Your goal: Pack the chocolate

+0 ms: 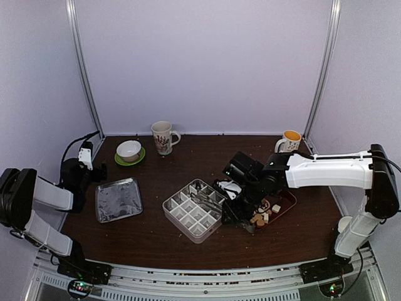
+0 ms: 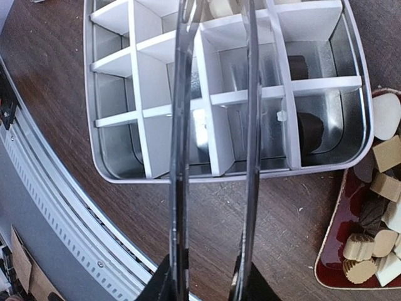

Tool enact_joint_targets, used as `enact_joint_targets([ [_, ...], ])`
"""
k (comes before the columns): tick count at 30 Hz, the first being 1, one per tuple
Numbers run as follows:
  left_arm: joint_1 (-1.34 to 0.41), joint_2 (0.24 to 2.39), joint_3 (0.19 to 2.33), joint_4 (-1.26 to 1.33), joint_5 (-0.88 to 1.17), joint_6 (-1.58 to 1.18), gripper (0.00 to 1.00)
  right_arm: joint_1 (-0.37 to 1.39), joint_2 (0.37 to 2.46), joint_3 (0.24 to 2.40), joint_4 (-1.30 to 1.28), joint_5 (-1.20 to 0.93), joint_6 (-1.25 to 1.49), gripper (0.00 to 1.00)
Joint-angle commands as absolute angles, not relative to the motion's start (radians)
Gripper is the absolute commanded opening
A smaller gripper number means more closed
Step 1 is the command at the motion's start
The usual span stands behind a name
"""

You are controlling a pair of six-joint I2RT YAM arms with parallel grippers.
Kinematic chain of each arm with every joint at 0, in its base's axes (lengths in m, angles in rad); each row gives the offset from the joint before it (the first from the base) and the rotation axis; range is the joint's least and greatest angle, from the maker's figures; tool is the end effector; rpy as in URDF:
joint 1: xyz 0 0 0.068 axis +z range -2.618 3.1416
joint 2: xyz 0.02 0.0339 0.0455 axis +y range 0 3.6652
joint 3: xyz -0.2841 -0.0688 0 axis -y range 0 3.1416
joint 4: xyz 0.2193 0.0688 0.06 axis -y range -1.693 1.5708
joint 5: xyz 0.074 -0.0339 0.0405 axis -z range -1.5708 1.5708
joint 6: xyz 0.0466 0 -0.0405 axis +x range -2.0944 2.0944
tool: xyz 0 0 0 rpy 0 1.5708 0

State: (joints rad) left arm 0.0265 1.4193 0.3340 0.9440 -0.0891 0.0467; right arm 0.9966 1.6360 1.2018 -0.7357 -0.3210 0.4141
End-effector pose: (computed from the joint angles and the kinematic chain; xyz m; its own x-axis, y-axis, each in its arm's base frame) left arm 0.2515 0.0108 0.2114 -0.1460 0.0426 -0.9884 -0.1078 0.9924 0.0587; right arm 0.1554 0.2673 0.2503 -0.8053 -0.5419 -0.2404 -0.5894 0.6883 0.4230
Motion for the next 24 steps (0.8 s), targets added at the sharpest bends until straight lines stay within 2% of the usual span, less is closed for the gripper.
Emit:
enact_joint_targets([
  [1,0.035,1.425,0.333,1.008,-0.089,0.043,0.98,1.005,1.636,1.195,-0.718,-0.287,0.405,0.32],
  [13,0.035,1.425,0.333,1.007,-0.089,0.043,0.98,1.005,1.604,1.220,-0.739,-0.242,0.398,0.34],
  [24,0.035,1.425,0.333,1.008,-0.089,0.043,0.98,1.006,1.466,1.196,-0.748,-0.164,0.397,0.33],
])
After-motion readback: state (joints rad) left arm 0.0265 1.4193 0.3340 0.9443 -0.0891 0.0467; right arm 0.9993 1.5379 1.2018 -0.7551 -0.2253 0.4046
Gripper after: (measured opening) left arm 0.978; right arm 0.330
